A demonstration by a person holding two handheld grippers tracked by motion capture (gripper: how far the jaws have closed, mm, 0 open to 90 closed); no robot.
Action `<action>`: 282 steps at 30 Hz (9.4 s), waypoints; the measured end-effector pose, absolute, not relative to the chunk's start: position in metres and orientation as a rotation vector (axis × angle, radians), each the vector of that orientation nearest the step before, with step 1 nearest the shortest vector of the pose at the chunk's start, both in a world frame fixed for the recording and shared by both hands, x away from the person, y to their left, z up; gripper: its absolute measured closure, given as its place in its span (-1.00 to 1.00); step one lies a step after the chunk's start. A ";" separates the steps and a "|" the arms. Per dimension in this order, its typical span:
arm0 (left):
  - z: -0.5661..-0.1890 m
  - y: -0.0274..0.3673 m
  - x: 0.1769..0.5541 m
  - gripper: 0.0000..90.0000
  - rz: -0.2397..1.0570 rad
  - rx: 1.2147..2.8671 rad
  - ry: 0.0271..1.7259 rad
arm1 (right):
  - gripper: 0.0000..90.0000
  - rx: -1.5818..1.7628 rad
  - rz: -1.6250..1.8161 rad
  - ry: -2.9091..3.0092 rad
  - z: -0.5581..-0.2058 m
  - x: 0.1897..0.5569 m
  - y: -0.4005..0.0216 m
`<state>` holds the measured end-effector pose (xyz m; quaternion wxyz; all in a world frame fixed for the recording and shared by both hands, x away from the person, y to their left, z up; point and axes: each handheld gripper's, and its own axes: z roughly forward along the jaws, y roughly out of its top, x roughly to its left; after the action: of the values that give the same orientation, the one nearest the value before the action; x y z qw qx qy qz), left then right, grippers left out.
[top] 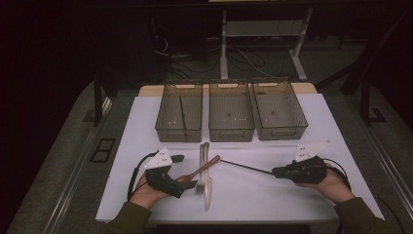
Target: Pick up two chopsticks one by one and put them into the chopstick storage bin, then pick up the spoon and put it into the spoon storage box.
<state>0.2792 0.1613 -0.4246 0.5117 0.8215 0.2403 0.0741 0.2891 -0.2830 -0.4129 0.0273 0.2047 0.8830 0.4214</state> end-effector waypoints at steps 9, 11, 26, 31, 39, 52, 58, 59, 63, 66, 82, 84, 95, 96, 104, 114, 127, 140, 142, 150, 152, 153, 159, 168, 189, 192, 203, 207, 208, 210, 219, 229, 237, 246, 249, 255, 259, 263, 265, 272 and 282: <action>-0.425 0.161 0.280 -1.00 0.177 1.978 0.575 | 0.88 0.673 1.368 2.658 -0.400 0.293 -0.283; -0.425 0.161 0.280 -1.00 0.176 1.978 0.575 | 0.88 0.683 1.370 2.638 -0.397 0.296 -0.283; -0.425 0.160 0.280 -1.00 0.179 1.981 0.576 | 0.88 0.809 1.316 2.543 -0.380 0.313 -0.270; -0.425 0.160 0.280 -1.00 0.179 1.983 0.576 | 0.88 0.825 1.326 2.530 -0.376 0.319 -0.264; -0.425 0.160 0.280 -1.00 0.177 1.983 0.569 | 0.88 0.832 1.324 2.512 -0.371 0.329 -0.248; -0.426 0.160 0.280 -1.00 0.182 1.982 0.568 | 0.88 0.884 1.320 2.482 -0.363 0.355 -0.212; -0.425 0.161 0.280 -1.00 0.182 1.973 0.569 | 0.88 0.903 1.325 2.479 -0.359 0.370 -0.188; -0.425 0.161 0.280 -1.00 0.182 1.974 0.569 | 0.88 0.918 1.322 2.474 -0.358 0.374 -0.183; -0.425 0.161 0.280 -1.00 0.180 1.973 0.567 | 0.88 0.932 1.308 2.472 -0.356 0.384 -0.169; -0.425 0.161 0.280 -1.00 0.179 1.971 0.567 | 0.88 0.946 1.301 2.469 -0.355 0.392 -0.159; -0.425 0.161 0.280 -1.00 0.178 1.969 0.563 | 0.88 1.003 1.242 2.475 -0.356 0.438 -0.104; -0.425 0.162 0.280 -1.00 0.175 1.965 0.563 | 0.88 1.011 1.223 2.479 -0.357 0.443 -0.097; -0.424 0.162 0.281 -1.00 0.166 1.950 0.555 | 0.88 1.058 1.129 2.490 -0.367 0.474 -0.055; -0.424 0.162 0.281 -1.00 0.165 1.949 0.556 | 0.88 1.067 1.121 2.490 -0.367 0.476 -0.050; -0.423 0.162 0.281 -1.00 0.157 1.945 0.552 | 0.88 1.076 1.041 2.509 -0.370 0.485 -0.023; -0.423 0.161 0.281 -1.00 0.153 1.950 0.546 | 0.86 1.085 0.997 2.536 -0.376 0.485 -0.009; -0.423 0.161 0.282 -1.00 0.158 1.954 0.545 | 0.36 1.070 1.128 2.527 -0.365 0.481 -0.018; -0.425 0.162 0.281 -1.00 0.162 1.967 0.550 | -0.15 0.925 1.317 2.532 -0.345 0.453 -0.061; -0.425 0.162 0.281 -1.00 0.165 1.971 0.549 | -0.21 0.913 1.335 2.530 -0.346 0.447 -0.070; -0.425 0.161 0.280 -1.00 0.162 1.973 0.551 | -0.33 0.894 1.429 2.532 -0.354 0.421 -0.102; -0.425 0.161 0.279 -1.00 0.159 1.972 0.554 | -0.35 0.873 1.457 2.515 -0.355 0.412 -0.112; -0.425 0.161 0.279 -1.00 0.158 1.969 0.555 | -0.36 0.877 1.465 2.508 -0.354 0.409 -0.115; -0.425 0.161 0.280 -1.00 0.160 1.970 0.556 | -0.37 0.874 1.493 2.482 -0.357 0.390 -0.141; -0.425 0.161 0.279 -1.00 0.162 1.964 0.559 | -0.38 0.867 1.533 2.478 -0.361 0.369 -0.170; -0.424 0.163 0.278 -1.00 0.165 1.961 0.565 | -0.61 0.908 1.480 2.399 -0.392 0.320 -0.226; -0.425 0.163 0.278 -1.00 0.168 1.962 0.569 | -0.61 0.905 1.479 2.390 -0.398 0.312 -0.236; -0.424 0.164 0.276 -1.00 0.186 1.970 0.584 | -0.63 0.921 1.450 2.375 -0.420 0.284 -0.267; -0.425 0.163 0.277 -1.00 0.186 1.976 0.581 | -0.63 0.933 1.449 2.379 -0.427 0.277 -0.274; -0.425 0.163 0.277 -1.00 0.188 1.976 0.581 | -0.63 0.932 1.447 2.377 -0.428 0.275 -0.276; -0.424 0.164 0.278 -1.00 0.190 1.972 0.585 | -0.63 0.933 1.432 2.377 -0.430 0.271 -0.279; -0.422 0.171 0.283 -0.74 0.180 1.966 0.612 | -0.63 0.972 1.392 2.352 -0.438 0.254 -0.297; -0.425 0.185 0.281 -0.40 0.235 2.020 0.658 | -0.63 0.960 1.379 2.368 -0.440 0.252 -0.298; -0.432 0.195 0.279 -0.35 0.220 2.067 0.696 | -0.63 0.964 1.345 2.378 -0.442 0.253 -0.297; -0.439 0.188 0.280 -0.24 0.183 2.132 0.684 | -0.63 0.965 1.311 2.398 -0.443 0.252 -0.295; -0.441 0.184 0.281 -0.20 0.175 2.153 0.686 | -0.63 0.968 1.310 2.396 -0.444 0.252 -0.295; -0.445 0.180 0.282 -0.07 0.157 2.192 0.686 | -0.63 0.969 1.304 2.394 -0.444 0.252 -0.295; -0.446 0.178 0.282 -0.04 0.144 2.204 0.682 | -0.63 0.969 1.301 2.396 -0.443 0.252 -0.296; -0.447 0.178 0.282 -0.03 0.134 2.224 0.670 | -0.63 0.973 1.300 2.394 -0.443 0.252 -0.296; -0.448 0.177 0.282 -0.01 0.129 2.233 0.668 | -0.63 0.975 1.299 2.393 -0.443 0.252 -0.296; -0.448 0.176 0.281 0.05 0.124 2.250 0.651 | -0.63 0.972 1.298 2.395 -0.443 0.251 -0.296; -0.447 0.172 0.279 0.32 0.097 2.270 0.603 | -0.63 0.969 1.296 2.398 -0.443 0.251 -0.296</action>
<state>0.2786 0.1722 -0.4472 0.3851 0.8912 0.2367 0.0381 0.2514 -0.2957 -0.4435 0.1239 0.3322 0.8226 0.4446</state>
